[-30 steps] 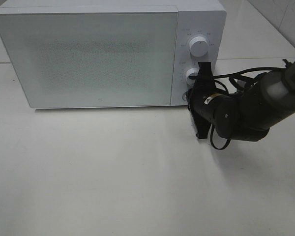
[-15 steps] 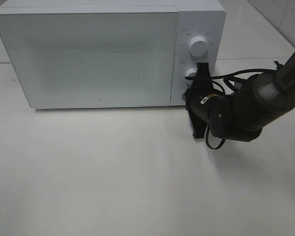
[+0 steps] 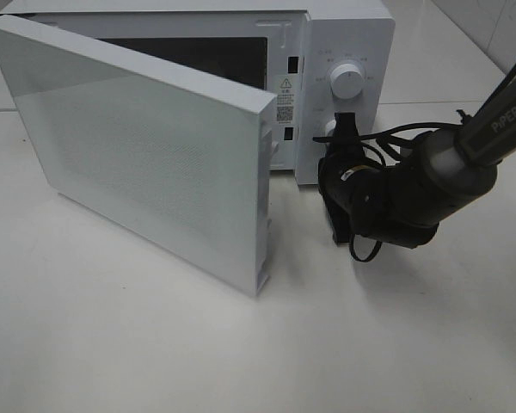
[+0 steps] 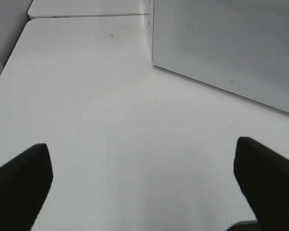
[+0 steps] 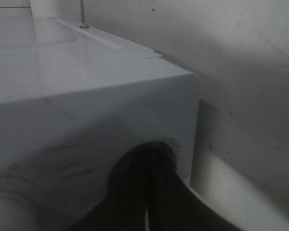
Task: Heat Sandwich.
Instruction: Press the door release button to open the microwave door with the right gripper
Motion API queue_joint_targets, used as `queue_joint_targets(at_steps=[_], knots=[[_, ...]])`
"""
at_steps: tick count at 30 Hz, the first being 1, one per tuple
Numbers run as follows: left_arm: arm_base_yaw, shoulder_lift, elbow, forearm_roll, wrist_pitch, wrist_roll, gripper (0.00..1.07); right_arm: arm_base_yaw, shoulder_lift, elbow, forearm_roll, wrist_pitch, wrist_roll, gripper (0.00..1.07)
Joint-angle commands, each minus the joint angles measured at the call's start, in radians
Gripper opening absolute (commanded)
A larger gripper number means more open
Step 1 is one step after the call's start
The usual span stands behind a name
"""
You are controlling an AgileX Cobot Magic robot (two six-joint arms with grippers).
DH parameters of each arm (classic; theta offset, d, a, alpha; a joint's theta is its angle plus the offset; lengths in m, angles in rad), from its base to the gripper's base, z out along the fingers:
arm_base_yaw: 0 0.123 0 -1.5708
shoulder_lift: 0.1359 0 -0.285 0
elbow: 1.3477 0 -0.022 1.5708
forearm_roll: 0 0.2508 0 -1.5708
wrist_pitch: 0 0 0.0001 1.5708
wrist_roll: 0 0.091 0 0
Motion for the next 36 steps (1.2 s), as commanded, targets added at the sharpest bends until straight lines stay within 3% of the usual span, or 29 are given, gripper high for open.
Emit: queue_joint_targets(at_steps=[1, 18, 36], knots=[[0.004, -0.019, 0.003, -0.002, -0.009, 0.0, 0.97, -0.036, -0.011, -0.107, -0.082, -0.323, -0.03, 0.0], [0.004, -0.019, 0.003, -0.002, -0.009, 0.0, 0.97, -0.033, -0.023, -0.1, -0.08, -0.249, -0.044, 0.0], [0.004, -0.019, 0.003, -0.002, -0.009, 0.0, 0.97, 0.028, -0.113, 0.071, -0.077, 0.003, 0.036, 0.0]])
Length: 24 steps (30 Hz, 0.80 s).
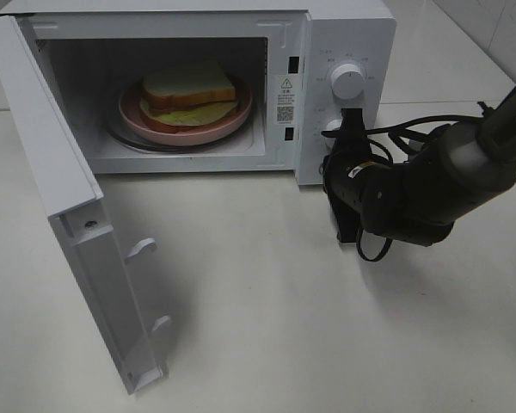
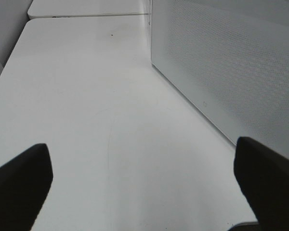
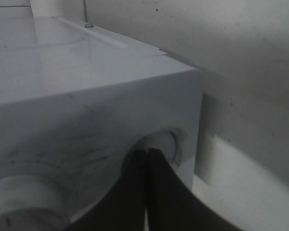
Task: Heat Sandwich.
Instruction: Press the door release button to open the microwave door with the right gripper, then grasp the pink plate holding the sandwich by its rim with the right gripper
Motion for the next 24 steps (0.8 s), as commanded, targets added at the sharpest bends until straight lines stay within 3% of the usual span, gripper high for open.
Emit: queue_joint_targets(at_steps=[1, 11, 24], knots=[[0.004, -0.019, 0.003, -0.002, -0.009, 0.0, 0.97, 0.014, -0.046, 0.009, -0.057, -0.027, 0.003, 0.0], [0.004, -0.019, 0.003, -0.002, -0.009, 0.0, 0.97, 0.023, -0.129, 0.084, -0.086, 0.148, -0.047, 0.0], [0.004, -0.019, 0.003, -0.002, -0.009, 0.0, 0.97, 0.019, -0.323, 0.123, -0.138, 0.504, -0.433, 0.0]])
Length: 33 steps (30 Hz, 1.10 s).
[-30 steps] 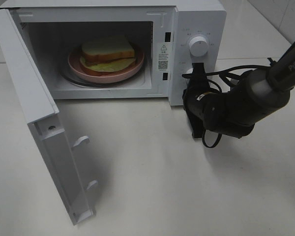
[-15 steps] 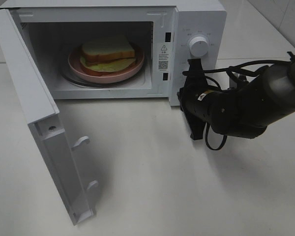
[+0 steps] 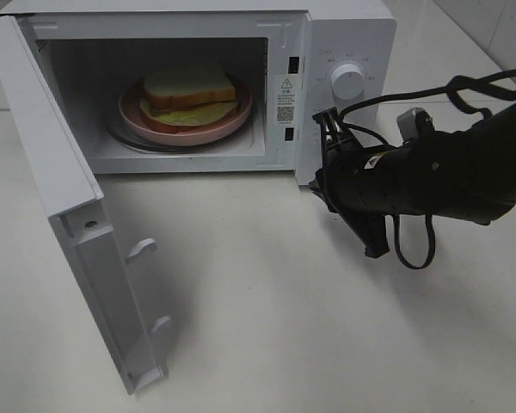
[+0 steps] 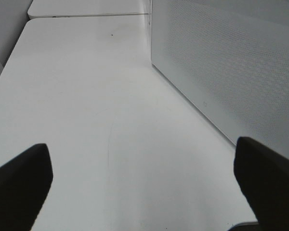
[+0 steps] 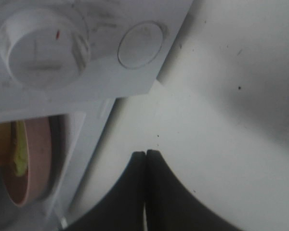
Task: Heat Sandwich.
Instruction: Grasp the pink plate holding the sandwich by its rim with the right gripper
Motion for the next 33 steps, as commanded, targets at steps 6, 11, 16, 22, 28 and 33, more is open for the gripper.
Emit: queue_joint_targets(at_steps=[6, 11, 16, 22, 28, 33], knots=[[0.004, -0.019, 0.003, -0.002, -0.009, 0.0, 0.97, -0.002, -0.112, -0.001, -0.171, 0.275, -0.247, 0.0], [0.004, -0.019, 0.003, -0.002, -0.009, 0.0, 0.97, -0.002, -0.168, -0.002, -0.225, 0.414, -0.366, 0.0], [0.004, -0.019, 0.003, -0.002, -0.009, 0.0, 0.97, -0.002, -0.21, -0.035, -0.259, 0.577, -0.502, 0.01], [0.004, -0.019, 0.003, -0.002, -0.009, 0.0, 0.97, -0.002, -0.236, -0.077, -0.258, 0.746, -0.696, 0.01], [0.004, -0.019, 0.003, -0.002, -0.009, 0.0, 0.97, -0.002, -0.236, -0.14, -0.259, 0.964, -0.972, 0.01], [0.004, -0.019, 0.003, -0.002, -0.009, 0.0, 0.97, -0.002, -0.236, -0.179, -0.306, 1.029, -1.156, 0.01]])
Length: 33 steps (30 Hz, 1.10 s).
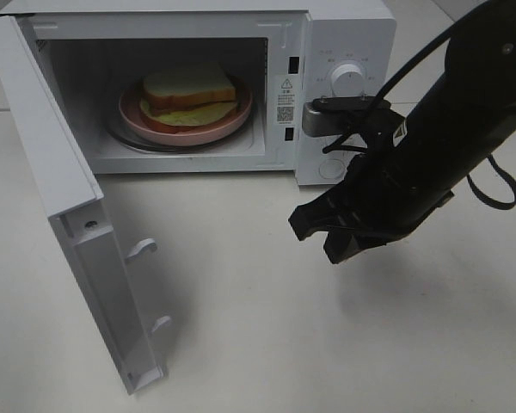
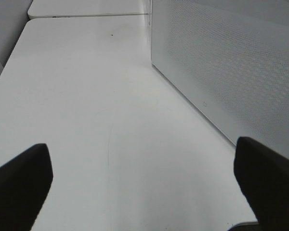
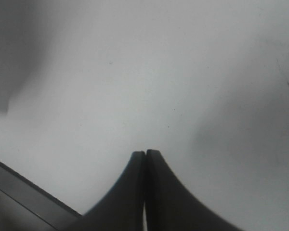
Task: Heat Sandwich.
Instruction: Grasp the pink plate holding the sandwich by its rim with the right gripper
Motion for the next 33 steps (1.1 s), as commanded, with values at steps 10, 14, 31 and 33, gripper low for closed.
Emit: queue_joint_targets(at_steps=[10, 14, 31, 33], knots=[[0.004, -0.019, 0.003, -0.002, -0.009, 0.0, 0.97, -0.002, -0.009, -0.057, -0.116, 0.084, -0.512, 0.02], [0.004, -0.019, 0.003, -0.002, -0.009, 0.0, 0.97, -0.002, -0.009, -0.057, -0.116, 0.094, -0.792, 0.03], [0.004, -0.019, 0.003, -0.002, -0.009, 0.0, 0.97, -0.002, -0.009, -0.057, -0.126, 0.091, -1.328, 0.08], [0.004, -0.019, 0.003, -0.002, -0.009, 0.0, 0.97, -0.002, -0.009, -0.057, -0.143, 0.086, -1.32, 0.12]])
